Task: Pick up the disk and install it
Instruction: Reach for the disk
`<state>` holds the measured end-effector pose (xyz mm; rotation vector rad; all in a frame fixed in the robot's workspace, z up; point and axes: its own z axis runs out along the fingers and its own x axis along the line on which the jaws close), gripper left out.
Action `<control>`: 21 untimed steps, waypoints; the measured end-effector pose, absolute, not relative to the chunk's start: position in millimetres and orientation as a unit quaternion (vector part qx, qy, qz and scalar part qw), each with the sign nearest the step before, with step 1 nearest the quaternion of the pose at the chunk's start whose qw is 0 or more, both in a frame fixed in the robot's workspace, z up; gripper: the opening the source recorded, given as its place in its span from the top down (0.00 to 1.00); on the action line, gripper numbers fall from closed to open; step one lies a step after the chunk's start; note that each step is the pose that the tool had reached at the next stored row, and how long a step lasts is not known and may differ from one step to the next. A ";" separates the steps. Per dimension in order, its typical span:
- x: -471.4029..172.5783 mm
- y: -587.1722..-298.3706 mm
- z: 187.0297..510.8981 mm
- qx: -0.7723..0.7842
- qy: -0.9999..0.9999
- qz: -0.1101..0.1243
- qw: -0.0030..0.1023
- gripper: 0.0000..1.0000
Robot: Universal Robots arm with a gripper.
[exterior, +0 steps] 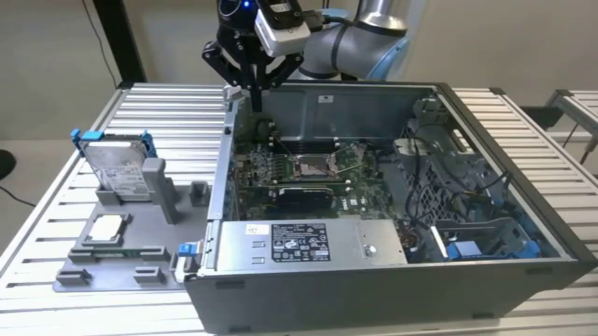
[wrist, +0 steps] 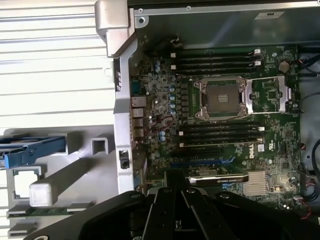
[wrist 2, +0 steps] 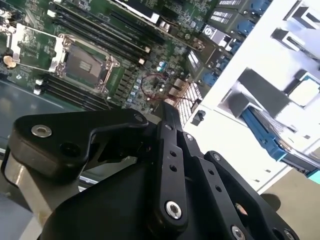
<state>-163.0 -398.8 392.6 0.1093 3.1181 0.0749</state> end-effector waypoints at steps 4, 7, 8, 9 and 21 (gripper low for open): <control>-167.9 -398.8 392.6 0.035 0.999 0.024 0.010 1.00; -171.6 -398.8 392.6 0.035 0.999 0.024 0.010 1.00; -172.9 -398.8 392.6 0.035 0.999 0.024 0.010 1.00; -174.2 -398.8 392.6 0.035 0.999 0.024 0.010 1.00; -190.2 -398.8 392.6 0.035 0.999 0.024 0.010 1.00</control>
